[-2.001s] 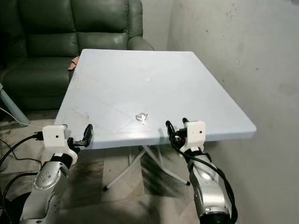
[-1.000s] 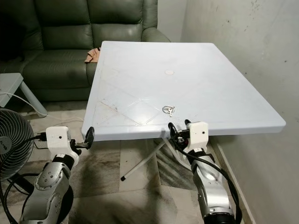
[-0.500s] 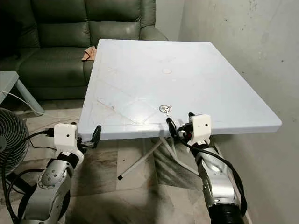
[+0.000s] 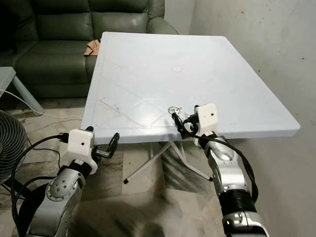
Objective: Hang keys on a hook
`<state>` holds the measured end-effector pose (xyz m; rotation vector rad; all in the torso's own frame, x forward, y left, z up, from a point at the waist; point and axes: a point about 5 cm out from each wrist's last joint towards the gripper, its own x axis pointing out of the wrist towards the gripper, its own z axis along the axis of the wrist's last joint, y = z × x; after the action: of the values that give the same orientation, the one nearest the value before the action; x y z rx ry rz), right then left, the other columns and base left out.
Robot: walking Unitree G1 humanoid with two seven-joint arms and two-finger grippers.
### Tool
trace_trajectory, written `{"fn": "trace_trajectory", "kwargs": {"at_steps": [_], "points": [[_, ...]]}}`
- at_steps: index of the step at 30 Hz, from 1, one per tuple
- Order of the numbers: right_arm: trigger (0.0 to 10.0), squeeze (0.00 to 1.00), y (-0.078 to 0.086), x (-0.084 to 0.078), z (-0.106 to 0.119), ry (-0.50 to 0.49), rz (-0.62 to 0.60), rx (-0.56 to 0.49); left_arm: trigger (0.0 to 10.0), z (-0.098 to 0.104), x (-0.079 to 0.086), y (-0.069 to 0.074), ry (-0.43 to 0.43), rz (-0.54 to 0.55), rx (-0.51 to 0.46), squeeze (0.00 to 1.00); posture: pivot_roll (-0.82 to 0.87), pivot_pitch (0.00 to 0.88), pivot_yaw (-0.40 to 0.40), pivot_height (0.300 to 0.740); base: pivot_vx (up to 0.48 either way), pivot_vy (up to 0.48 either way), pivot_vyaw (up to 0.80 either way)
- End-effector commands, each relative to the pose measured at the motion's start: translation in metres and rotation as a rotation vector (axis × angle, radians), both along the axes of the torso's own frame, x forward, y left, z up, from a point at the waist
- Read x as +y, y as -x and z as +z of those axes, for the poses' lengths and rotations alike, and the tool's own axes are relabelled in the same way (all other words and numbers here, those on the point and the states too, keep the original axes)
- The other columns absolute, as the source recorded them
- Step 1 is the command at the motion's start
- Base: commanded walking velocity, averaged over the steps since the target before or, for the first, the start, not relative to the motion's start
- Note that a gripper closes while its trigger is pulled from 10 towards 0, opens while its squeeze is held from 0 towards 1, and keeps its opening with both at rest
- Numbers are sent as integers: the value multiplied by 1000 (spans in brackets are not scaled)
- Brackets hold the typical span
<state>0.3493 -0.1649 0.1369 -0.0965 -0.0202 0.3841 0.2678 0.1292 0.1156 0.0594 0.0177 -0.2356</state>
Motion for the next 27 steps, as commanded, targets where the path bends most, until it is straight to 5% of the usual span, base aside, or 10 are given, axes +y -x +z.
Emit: {"fn": "trace_trajectory", "kwargs": {"at_steps": [1, 5, 7, 10, 19, 27], "points": [[10000, 0, -3, 3, 2, 0, 18, 1, 10000, 4, -1, 2, -6, -11, -6, 0, 7, 120, -48, 740, 0, 0, 0], [10000, 0, 3, 3, 9, -25, 71, -84, 10000, 5, 2, 2, -17, 1, -13, 0, 7, 120, -48, 740, 0, 0, 0], [10000, 0, 11, -3, 14, -124, 31, -145, 10000, 6, 10, 1, 3, 60, -30, 0, -1, 109, -41, 740, 0, 0, 0], [10000, 0, 18, -8, 16, -116, -18, -204, 10000, 9, 19, -1, 36, 147, -54, 0, -1, 109, -41, 740, 0, 0, 0], [10000, 0, 49, -17, -5, -178, -161, -198, 10000, -3, 39, 11, 92, 287, -70, 0, -36, 80, -15, 740, 0, 0, 0], [10000, 0, 62, -13, -20, -197, -226, -164, 10000, -18, 45, 20, 154, 277, -43, 0, -42, 69, -11, 740, 0, 0, 0]]}}
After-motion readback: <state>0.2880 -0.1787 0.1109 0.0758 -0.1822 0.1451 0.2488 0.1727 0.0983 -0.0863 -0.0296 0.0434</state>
